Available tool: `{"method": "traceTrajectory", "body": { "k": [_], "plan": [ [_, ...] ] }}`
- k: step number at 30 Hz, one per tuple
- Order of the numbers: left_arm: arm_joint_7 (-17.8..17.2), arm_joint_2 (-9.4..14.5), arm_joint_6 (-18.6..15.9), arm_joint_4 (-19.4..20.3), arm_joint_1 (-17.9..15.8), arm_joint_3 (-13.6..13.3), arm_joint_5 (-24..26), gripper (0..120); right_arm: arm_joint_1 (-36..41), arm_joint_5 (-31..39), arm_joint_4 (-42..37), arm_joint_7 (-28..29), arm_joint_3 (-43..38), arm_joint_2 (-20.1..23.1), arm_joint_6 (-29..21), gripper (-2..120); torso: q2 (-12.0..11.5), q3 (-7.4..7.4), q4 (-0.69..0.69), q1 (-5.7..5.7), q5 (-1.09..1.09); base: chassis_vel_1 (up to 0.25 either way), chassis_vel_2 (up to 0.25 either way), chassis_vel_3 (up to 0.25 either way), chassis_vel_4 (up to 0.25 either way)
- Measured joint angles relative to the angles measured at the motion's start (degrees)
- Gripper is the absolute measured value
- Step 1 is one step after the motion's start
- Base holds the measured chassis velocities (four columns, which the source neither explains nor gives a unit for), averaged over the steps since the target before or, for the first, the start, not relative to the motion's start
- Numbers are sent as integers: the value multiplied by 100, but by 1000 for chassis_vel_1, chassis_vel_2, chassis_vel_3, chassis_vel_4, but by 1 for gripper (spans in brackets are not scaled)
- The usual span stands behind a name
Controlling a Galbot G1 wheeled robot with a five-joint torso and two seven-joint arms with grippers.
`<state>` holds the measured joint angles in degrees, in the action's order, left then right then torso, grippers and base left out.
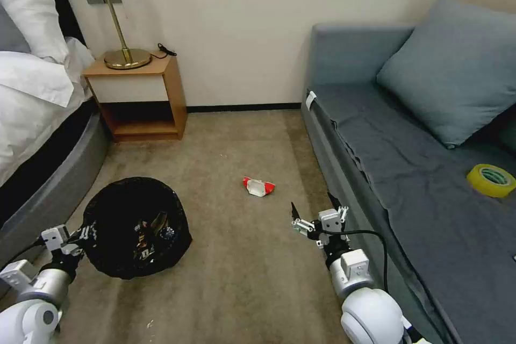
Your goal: Pick up the trash bin, then pick up the garbage on the floor and place it into the trash bin.
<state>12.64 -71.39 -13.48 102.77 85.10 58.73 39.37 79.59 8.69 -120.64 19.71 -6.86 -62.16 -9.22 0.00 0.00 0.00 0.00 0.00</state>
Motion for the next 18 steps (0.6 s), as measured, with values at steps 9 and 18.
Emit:
{"method": "traceTrajectory", "body": {
  "k": [9, 18],
  "plan": [
    [3, -2, 3, -7, -2, 67, 39, 5, -28, -16, 25, -61, 24, -5, 0, 100, 0, 0, 0, 0, 0, -46, 57, 59, -57],
    [5, -6, 8, -28, -17, 66, 40, 5, -61, -17, 63, -83, 34, -2, 0, 100, 0, 1, 0, 0, 0, -106, 105, 107, -106]
  ]
}}
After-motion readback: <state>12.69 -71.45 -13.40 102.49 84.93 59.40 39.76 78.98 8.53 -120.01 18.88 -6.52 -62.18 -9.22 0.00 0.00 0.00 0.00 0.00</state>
